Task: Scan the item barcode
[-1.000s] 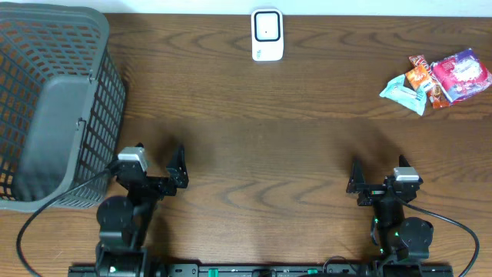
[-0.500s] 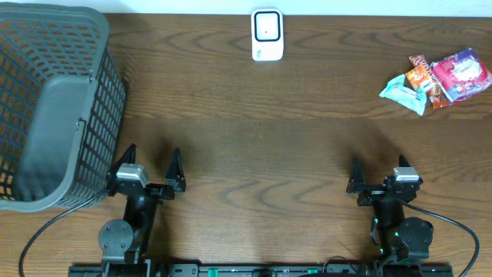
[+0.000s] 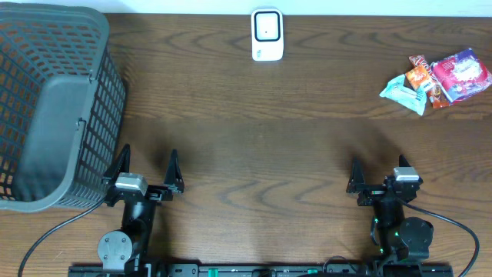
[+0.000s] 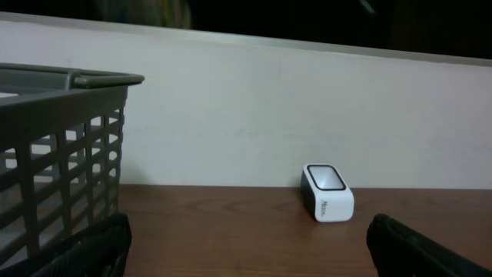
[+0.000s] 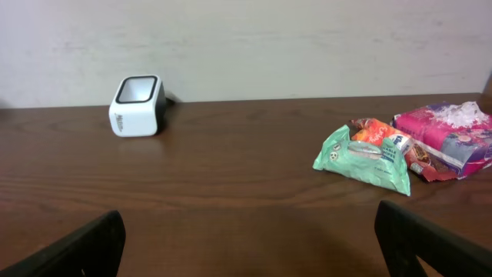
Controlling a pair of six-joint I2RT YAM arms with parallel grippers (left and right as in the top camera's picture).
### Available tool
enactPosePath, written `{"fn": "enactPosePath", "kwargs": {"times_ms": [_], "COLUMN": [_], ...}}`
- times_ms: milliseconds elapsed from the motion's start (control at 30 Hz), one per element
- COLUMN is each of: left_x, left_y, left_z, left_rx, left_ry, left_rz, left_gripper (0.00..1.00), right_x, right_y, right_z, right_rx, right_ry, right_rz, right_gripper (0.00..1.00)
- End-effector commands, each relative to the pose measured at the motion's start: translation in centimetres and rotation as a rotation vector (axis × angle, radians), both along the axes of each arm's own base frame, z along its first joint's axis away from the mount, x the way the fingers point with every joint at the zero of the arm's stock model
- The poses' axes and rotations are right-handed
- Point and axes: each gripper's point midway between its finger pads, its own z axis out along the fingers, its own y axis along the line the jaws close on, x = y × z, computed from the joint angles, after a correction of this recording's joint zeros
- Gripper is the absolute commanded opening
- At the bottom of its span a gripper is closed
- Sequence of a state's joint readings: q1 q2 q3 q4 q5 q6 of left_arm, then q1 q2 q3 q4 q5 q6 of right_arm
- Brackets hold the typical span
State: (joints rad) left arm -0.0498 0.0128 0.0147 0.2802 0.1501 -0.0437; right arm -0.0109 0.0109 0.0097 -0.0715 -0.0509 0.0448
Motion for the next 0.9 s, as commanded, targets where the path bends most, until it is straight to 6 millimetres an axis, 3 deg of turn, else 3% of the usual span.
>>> {"fn": "enactPosePath", "kwargs": {"times_ms": [0, 100, 200, 233, 567, 867], "left_x": [0.0, 0.1, 0.4, 0.5, 0.3, 0.3], "left_y": [0.2, 0.2, 0.2, 0.2, 0.7, 2.8], "left_z": [-0.1, -0.8, -2.8, -4.3, -8.7, -8.9], "left_rx": [0.022, 0.034, 0.039, 0.042, 0.067, 0.066], "left_ry": [-0.011, 0.018, 0.100, 0.161, 0.339, 0.350], "left_rz": [0.017, 0.019, 0.016, 0.015, 0.045, 0.164], "left_gripper": [0.98, 0.98, 0.98, 0.98, 0.98, 0.98], "right_x": [0.0, 0.0, 0.0, 0.0, 0.0, 0.0], "right_y": [-0.3, -0.3, -0.3, -0.3, -0.3, -0.3], "right_z": [-0.1, -0.1, -0.1, -0.1, -0.1, -0.1], "right_rx": [0.013, 0.013, 0.013, 0.013, 0.013, 0.013], "right_ry": [0.001, 0.001, 0.001, 0.001, 0.001, 0.001], "right_rz": [-0.016, -0.016, -0.016, -0.016, -0.017, -0.016], "right_gripper": [0.99, 0.99, 0.99, 0.99, 0.99, 0.99]}}
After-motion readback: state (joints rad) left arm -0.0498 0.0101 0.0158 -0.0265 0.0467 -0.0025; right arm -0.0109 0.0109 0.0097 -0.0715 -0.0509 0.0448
